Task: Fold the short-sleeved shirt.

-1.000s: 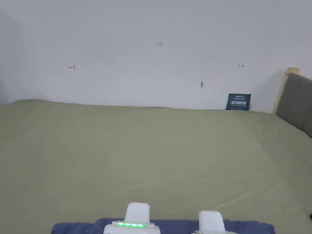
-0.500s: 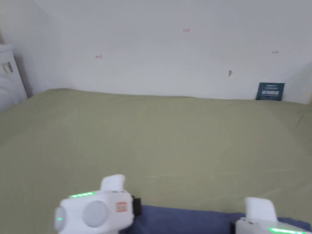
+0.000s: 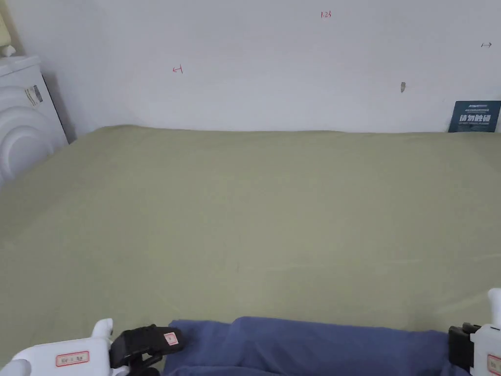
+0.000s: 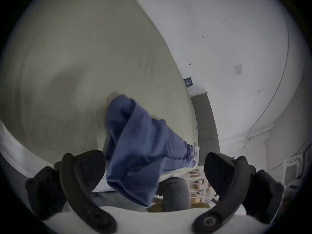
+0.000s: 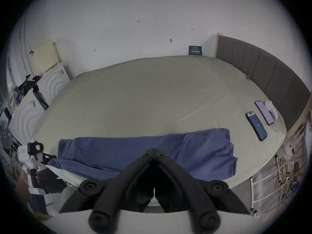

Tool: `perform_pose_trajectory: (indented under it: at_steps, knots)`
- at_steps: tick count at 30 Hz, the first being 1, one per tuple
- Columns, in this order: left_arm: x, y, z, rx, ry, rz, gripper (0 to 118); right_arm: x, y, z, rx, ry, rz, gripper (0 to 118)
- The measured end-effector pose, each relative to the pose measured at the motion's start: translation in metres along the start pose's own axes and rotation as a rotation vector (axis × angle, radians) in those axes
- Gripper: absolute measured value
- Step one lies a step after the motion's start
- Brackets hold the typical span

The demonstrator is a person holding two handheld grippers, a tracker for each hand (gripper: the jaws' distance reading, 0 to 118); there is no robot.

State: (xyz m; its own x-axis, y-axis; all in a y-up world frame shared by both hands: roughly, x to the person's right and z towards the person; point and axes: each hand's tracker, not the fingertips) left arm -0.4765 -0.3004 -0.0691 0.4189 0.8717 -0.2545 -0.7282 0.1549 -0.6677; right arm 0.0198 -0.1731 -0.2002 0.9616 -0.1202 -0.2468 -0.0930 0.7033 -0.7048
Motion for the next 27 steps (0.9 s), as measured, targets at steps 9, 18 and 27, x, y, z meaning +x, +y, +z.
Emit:
perform_pose_trajectory:
  at_steps: [9,18,27]
  knots:
    - [-0.008,-0.012,-0.034,0.006,-0.115,0.086,13,0.005,-0.006,-0.008,-0.038,0.045,-0.039,0]
    - [0.034,0.002,-0.032,0.135,0.22,-0.233,7,0.018,-0.016,0.008,-0.041,0.04,-0.035,0]
    - [0.182,-0.028,-0.076,0.044,0.127,-0.687,7,0.038,-0.01,0.025,-0.005,0.051,-0.075,0]
